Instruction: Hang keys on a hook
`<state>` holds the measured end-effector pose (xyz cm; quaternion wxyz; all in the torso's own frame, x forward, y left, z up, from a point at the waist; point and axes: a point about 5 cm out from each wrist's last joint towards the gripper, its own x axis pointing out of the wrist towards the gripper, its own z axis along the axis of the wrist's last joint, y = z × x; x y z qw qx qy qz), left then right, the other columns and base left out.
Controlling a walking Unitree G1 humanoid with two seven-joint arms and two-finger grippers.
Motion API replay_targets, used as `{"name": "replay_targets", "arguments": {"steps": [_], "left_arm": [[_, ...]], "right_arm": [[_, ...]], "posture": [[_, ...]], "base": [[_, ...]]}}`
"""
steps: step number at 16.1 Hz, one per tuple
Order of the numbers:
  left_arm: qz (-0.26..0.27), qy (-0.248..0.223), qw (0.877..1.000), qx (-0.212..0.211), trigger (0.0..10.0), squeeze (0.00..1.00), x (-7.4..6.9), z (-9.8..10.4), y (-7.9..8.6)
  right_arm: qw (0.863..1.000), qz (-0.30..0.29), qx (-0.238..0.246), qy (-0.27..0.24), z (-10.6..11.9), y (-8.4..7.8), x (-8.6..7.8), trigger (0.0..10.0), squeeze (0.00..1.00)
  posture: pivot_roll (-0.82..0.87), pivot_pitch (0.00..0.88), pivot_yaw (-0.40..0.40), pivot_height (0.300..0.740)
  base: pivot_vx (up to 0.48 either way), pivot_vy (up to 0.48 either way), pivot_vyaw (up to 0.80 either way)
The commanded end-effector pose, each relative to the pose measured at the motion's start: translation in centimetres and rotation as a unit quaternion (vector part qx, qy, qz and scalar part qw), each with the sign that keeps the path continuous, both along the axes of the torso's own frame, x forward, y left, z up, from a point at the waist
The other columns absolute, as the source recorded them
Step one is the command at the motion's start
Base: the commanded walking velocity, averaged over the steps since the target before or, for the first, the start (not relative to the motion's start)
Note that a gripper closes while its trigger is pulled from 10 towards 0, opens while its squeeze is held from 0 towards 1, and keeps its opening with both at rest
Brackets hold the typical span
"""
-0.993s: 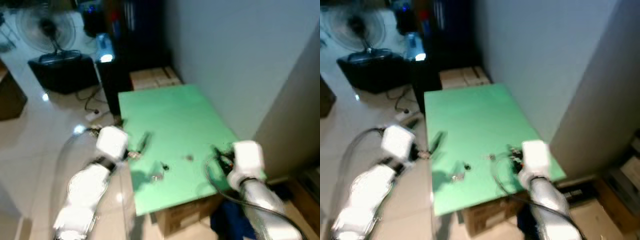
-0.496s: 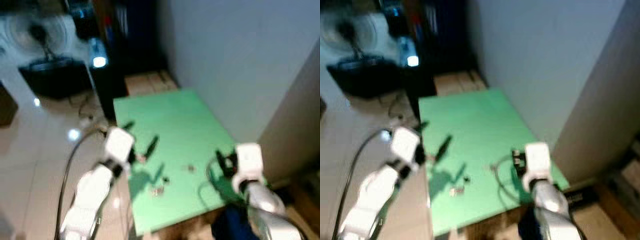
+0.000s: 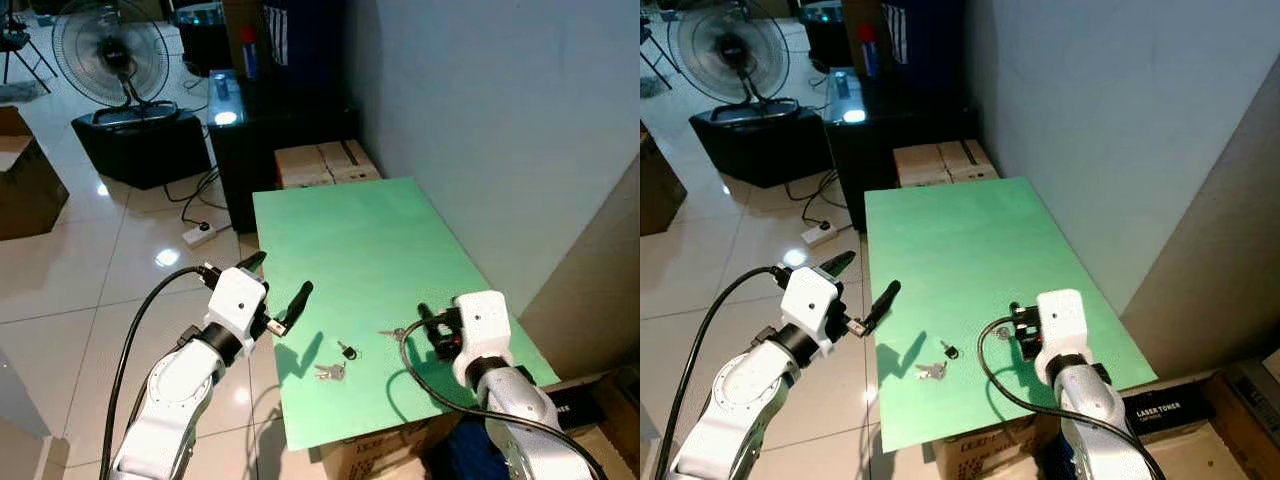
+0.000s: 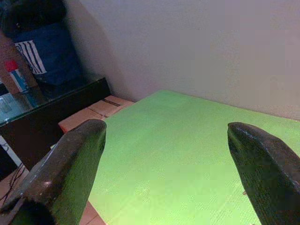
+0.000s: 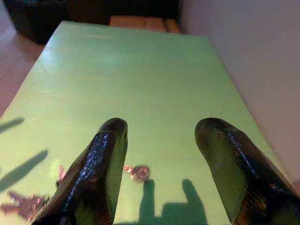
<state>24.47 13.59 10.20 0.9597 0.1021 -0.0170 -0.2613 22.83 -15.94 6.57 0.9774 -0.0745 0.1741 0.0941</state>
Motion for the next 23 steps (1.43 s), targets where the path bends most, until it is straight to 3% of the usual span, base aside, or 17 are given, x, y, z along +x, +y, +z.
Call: {"name": "replay_targets", "arguments": {"steps": [1,3,4,9,12,13,14,15,17,20,21,22,23], "left_arm": [[0.003,-0.002,1.000,0.015,10.0,0.00,0.5,0.2,0.3],[-0.004,-0.001,1.000,0.021,10.0,0.00,0.7,0.3,0.3],[-0.008,-0.003,1.000,0.023,10.0,0.00,0.8,0.4,0.3],[-0.013,-0.005,0.999,0.038,10.0,0.00,0.4,0.9,0.8],[-0.011,0.001,0.999,0.050,10.0,0.00,0.1,1.1,1.6],[-0.007,0.003,0.999,0.051,10.0,0.00,0.2,1.4,2.0],[-0.005,0.002,0.999,0.052,10.0,0.00,0.3,1.5,2.3],[-0.002,0.002,0.998,0.055,10.0,0.00,0.4,1.6,2.6],[0.007,0.000,0.998,0.058,10.0,0.00,0.9,1.8,2.8],[0.010,0.005,0.998,0.060,10.0,0.00,0.5,1.8,3.4],[0.011,0.005,0.998,0.061,10.0,0.00,0.5,1.9,3.5],[0.011,0.004,0.998,0.063,10.0,0.00,0.5,2.0,3.5],[0.010,0.003,0.998,0.064,10.0,0.00,0.4,2.2,3.5]], "right_arm": [[0.999,0.027,-0.008,0.023,-0.9,0.6,0.1,10.0,0.00],[0.995,0.089,-0.012,0.053,-2.5,1.8,0.7,10.0,0.00],[0.990,0.125,0.006,0.071,-3.1,2.7,1.3,10.0,1.00],[0.976,0.194,0.021,0.094,-3.8,4.9,4.3,10.0,1.00],[0.961,0.237,0.029,0.136,-3.9,6.7,5.9,10.0,1.00],[0.946,0.280,0.027,0.161,-3.6,7.7,6.4,10.0,1.00],[0.927,0.329,0.018,0.181,-3.1,8.6,6.8,10.0,1.00],[0.916,0.353,0.009,0.189,-2.6,9.2,7.3,10.0,1.00],[0.908,0.371,-0.038,0.192,-2.6,9.6,8.1,10.0,1.00],[0.894,0.389,-0.126,0.185,-3.5,9.3,8.1,10.0,1.00],[0.894,0.388,-0.132,0.182,-3.5,9.3,8.1,10.0,1.00],[0.896,0.383,-0.147,0.169,-3.5,9.2,8.4,10.0,0.43],[0.900,0.373,-0.159,0.157,-3.4,9.1,8.7,10.0,0.00]], "posture": [[-0.08,0.000,0.055,0.740],[-0.08,0.000,0.067,0.740],[-0.07,0.000,0.069,0.740],[-0.02,0.039,0.055,0.740],[0.02,0.068,0.049,0.740],[0.02,0.070,0.043,0.740],[0.02,0.069,0.039,0.740],[0.02,0.068,0.037,0.740],[0.03,0.065,0.021,0.740],[0.04,0.066,0.015,0.740],[0.04,0.067,0.013,0.740],[0.05,0.074,0.009,0.740],[0.07,0.083,0.001,0.740]], "base": [[0.000,0.000,0.00],[0.000,0.000,0.00],[0.000,0.000,0.00],[0.000,0.000,0.00],[0.000,0.000,0.00],[0.000,0.000,0.00],[0.000,0.000,0.00],[0.000,0.000,0.00],[0.000,0.000,0.00],[0.000,0.000,0.00],[0.000,0.000,0.00],[0.000,0.000,0.00],[0.000,0.000,0.00]]}}
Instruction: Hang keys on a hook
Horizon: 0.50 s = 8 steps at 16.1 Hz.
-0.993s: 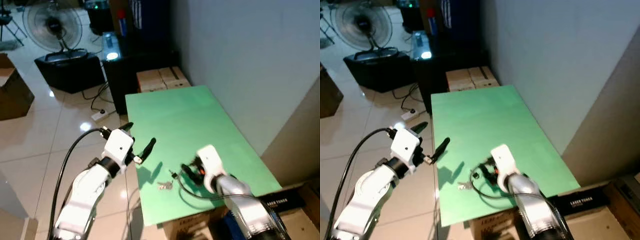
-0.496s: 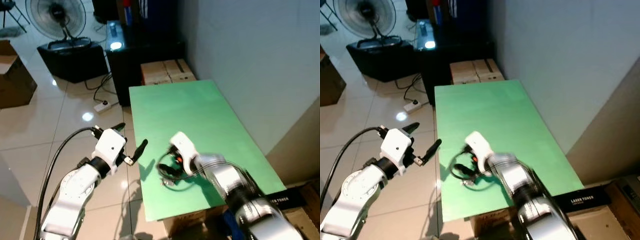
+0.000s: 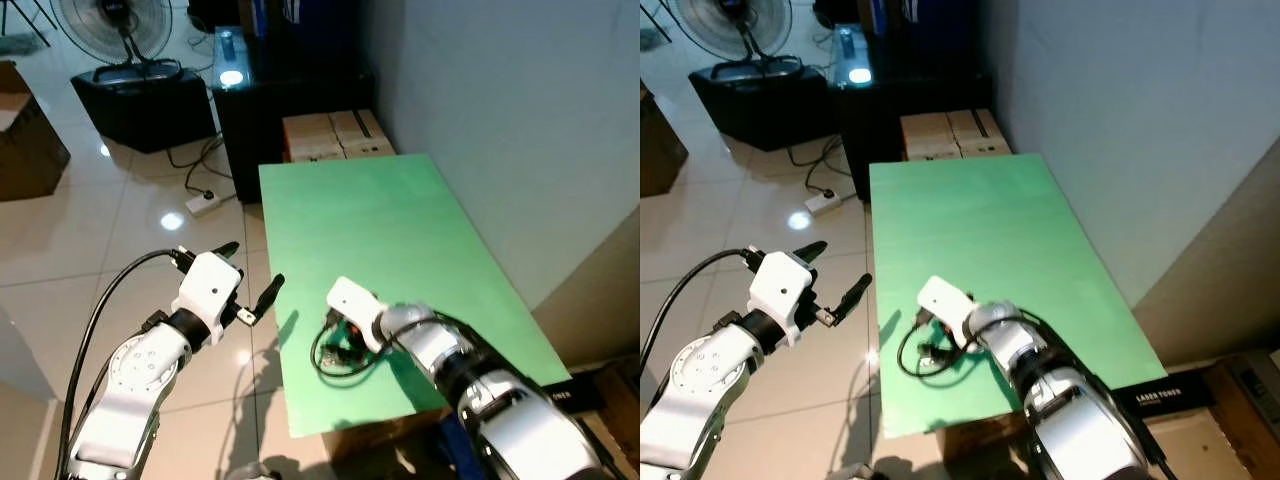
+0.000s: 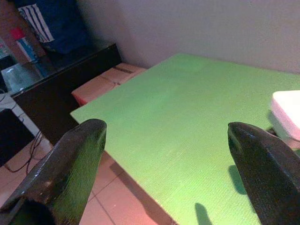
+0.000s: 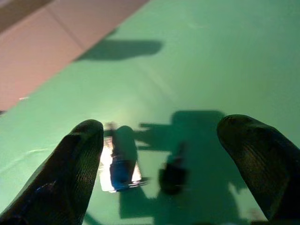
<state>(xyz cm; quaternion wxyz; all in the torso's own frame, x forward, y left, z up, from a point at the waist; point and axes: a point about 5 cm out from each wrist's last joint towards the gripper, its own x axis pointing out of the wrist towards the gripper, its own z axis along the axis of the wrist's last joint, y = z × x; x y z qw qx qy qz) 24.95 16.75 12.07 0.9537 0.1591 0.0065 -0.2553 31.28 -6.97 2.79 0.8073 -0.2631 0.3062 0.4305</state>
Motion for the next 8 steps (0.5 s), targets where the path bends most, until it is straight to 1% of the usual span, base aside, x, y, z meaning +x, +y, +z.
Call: {"name": "replay_targets", "arguments": {"steps": [1,3,5,7,8], "left_arm": [[0.001,-0.004,1.000,0.002,10.0,0.00,-0.3,0.4,0.3],[-0.006,-0.002,1.000,0.000,10.0,0.00,-0.7,0.6,0.0],[-0.008,0.003,1.000,0.001,10.0,0.00,-0.8,0.6,0.0],[-0.010,0.005,1.000,0.002,10.0,0.00,-0.7,0.8,0.1],[-0.011,0.005,1.000,0.001,10.0,0.00,-0.7,0.8,0.1]], "right_arm": [[1.000,-0.010,-0.002,-0.022,0.4,0.0,0.5,10.0,0.00],[0.999,-0.035,-0.006,-0.036,0.3,-0.5,0.8,10.0,0.00],[0.999,-0.038,-0.018,-0.018,-0.2,-1.0,0.6,10.0,0.00],[0.999,-0.031,-0.028,0.008,-0.3,-1.2,0.5,10.0,0.00],[0.999,-0.033,-0.028,0.013,-0.2,-1.2,0.5,10.0,0.00]], "posture": [[0.07,0.088,-0.005,0.740],[0.09,0.103,-0.017,0.740],[0.09,0.105,-0.016,0.740],[0.09,0.100,-0.008,0.740],[0.09,0.099,-0.008,0.740]], "base": [[0.000,0.000,0.00],[0.000,0.000,0.00],[0.000,0.000,0.00],[0.000,0.000,0.00],[0.000,0.000,0.00]]}}
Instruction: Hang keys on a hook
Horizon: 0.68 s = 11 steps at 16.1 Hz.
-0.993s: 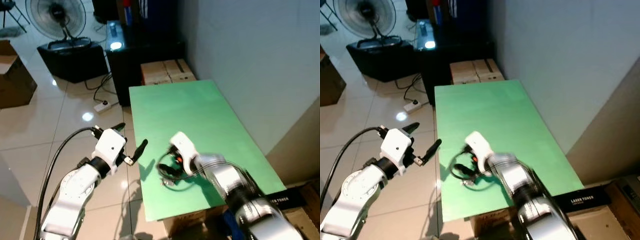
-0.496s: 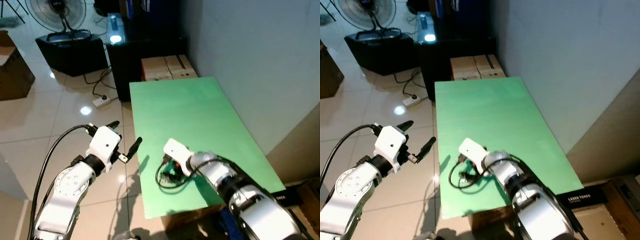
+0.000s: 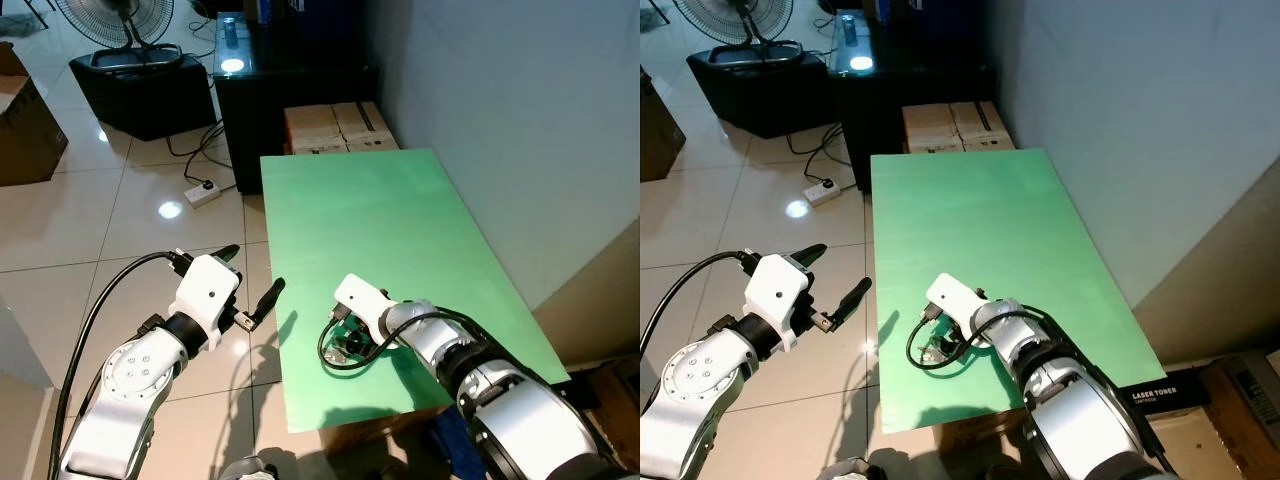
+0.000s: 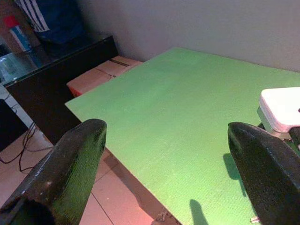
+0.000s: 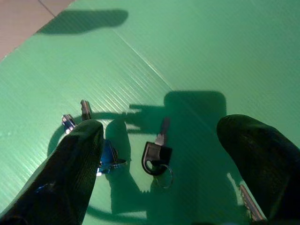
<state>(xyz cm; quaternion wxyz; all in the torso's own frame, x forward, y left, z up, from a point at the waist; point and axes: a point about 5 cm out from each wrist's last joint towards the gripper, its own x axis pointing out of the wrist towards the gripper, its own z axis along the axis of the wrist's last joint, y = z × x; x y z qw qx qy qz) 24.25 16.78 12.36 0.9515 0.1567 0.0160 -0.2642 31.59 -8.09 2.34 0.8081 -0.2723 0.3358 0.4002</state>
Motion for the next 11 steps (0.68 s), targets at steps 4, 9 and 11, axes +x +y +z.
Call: {"name": "replay_targets", "arguments": {"steps": [4,9,11], "left_arm": [[-0.018,-0.003,1.000,0.005,10.0,0.00,0.2,0.4,-0.5],[-0.112,0.033,0.993,-0.029,10.0,0.00,-1.6,0.5,-1.8],[-0.133,0.049,0.989,-0.030,10.0,0.00,-2.1,0.4,-2.1]], "right_arm": [[0.999,-0.006,0.001,0.043,0.2,0.6,0.0,10.0,0.00],[0.992,-0.036,-0.015,0.122,0.3,0.9,-0.4,10.0,0.00],[0.990,-0.044,-0.015,0.131,0.5,0.9,-0.3,10.0,0.00]], "posture": [[0.07,0.102,-0.006,0.740],[0.06,0.127,-0.039,0.740],[0.05,0.128,-0.045,0.740]], "base": [[0.000,0.000,0.00],[0.000,0.000,0.00],[0.000,0.000,0.00]]}}
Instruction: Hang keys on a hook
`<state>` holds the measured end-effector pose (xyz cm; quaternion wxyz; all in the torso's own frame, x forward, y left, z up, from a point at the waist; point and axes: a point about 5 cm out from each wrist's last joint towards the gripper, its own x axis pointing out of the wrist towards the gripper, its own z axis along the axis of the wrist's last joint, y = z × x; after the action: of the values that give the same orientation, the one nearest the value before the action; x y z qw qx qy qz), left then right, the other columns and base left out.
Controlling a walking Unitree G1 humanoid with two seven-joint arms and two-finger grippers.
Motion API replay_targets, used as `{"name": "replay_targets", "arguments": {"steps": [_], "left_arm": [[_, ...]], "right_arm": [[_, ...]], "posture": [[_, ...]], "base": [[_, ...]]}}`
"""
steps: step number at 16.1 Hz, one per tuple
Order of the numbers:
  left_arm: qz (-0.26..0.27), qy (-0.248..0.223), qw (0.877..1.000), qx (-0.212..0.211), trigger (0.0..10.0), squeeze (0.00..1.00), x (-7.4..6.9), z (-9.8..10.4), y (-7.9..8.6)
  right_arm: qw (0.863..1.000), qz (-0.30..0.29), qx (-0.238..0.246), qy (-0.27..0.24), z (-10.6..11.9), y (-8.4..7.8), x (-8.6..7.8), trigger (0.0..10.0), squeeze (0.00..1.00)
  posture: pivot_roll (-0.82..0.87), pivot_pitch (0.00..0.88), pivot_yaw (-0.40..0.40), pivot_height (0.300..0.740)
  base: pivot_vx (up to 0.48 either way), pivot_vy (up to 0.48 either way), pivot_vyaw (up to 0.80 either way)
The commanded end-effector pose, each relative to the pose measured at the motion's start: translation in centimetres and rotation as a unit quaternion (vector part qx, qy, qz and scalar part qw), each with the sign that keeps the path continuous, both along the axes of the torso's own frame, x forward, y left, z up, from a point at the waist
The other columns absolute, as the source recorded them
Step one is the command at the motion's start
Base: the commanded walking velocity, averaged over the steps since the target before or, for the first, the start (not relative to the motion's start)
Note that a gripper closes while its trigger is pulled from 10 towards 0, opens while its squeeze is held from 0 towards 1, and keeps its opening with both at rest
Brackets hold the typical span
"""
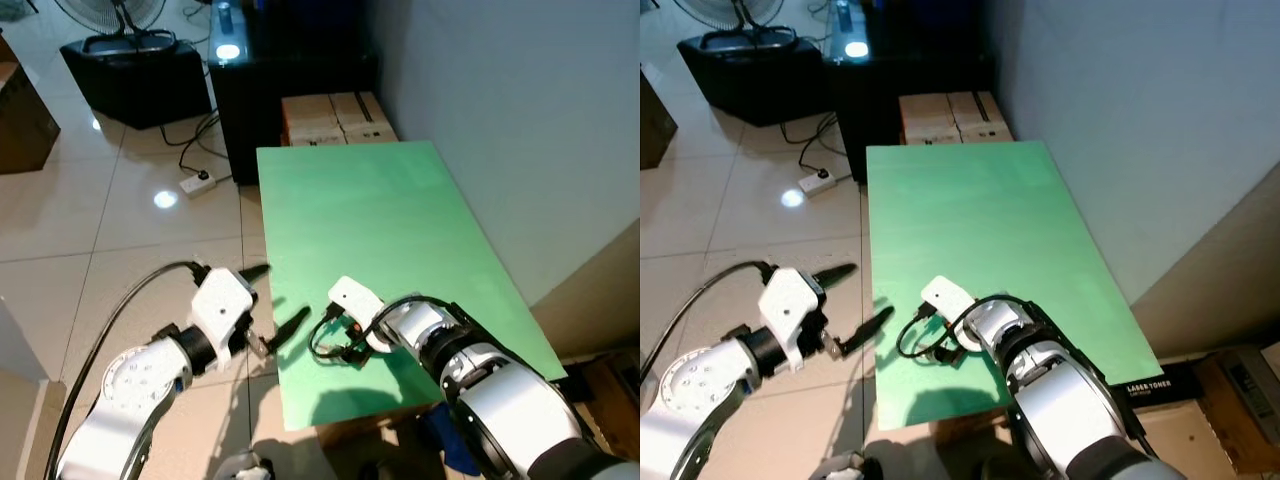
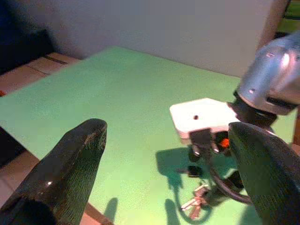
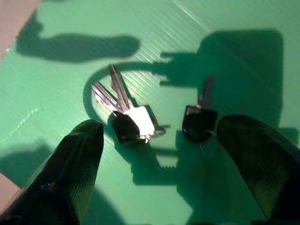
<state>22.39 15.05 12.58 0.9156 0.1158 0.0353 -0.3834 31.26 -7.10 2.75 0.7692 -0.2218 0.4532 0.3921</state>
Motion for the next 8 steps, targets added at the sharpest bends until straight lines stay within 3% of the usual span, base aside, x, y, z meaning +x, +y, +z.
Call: {"name": "replay_targets", "arguments": {"steps": [1,3,6,7,8], "left_arm": [[-0.016,0.001,1.000,-0.001,10.0,0.00,-0.31,0.26,-0.27],[-0.018,-0.001,1.000,0.002,10.0,0.00,-0.20,0.32,-0.23],[-0.019,-0.001,1.000,0.001,10.0,0.00,-0.31,0.29,-0.39],[-0.019,0.000,1.000,0.002,10.0,0.00,-0.32,0.28,-0.38],[-0.019,0.000,1.000,0.002,10.0,0.00,-0.33,0.31,-0.35]], "right_arm": [[1.000,-0.011,-0.006,0.016,0.23,-0.14,0.08,10.0,0.00],[0.999,-0.004,-0.024,0.027,0.44,-0.33,0.13,10.0,0.00],[1.000,-0.025,0.001,0.015,0.55,0.16,0.27,10.0,0.00],[0.999,-0.030,0.002,0.020,0.38,0.27,0.08,9.5,0.00],[0.999,-0.032,0.001,0.025,0.29,0.32,-0.03,4.9,0.00]], "posture": [[0.05,0.128,-0.050,0.740],[0.04,0.127,-0.056,0.740],[0.04,0.132,-0.052,0.740],[0.04,0.133,-0.051,0.740],[0.04,0.134,-0.049,0.740]], "base": [[0.000,0.000,0.00],[0.000,0.000,0.00],[0.000,0.000,0.00],[0.000,0.000,0.00],[0.000,0.000,0.00]]}}
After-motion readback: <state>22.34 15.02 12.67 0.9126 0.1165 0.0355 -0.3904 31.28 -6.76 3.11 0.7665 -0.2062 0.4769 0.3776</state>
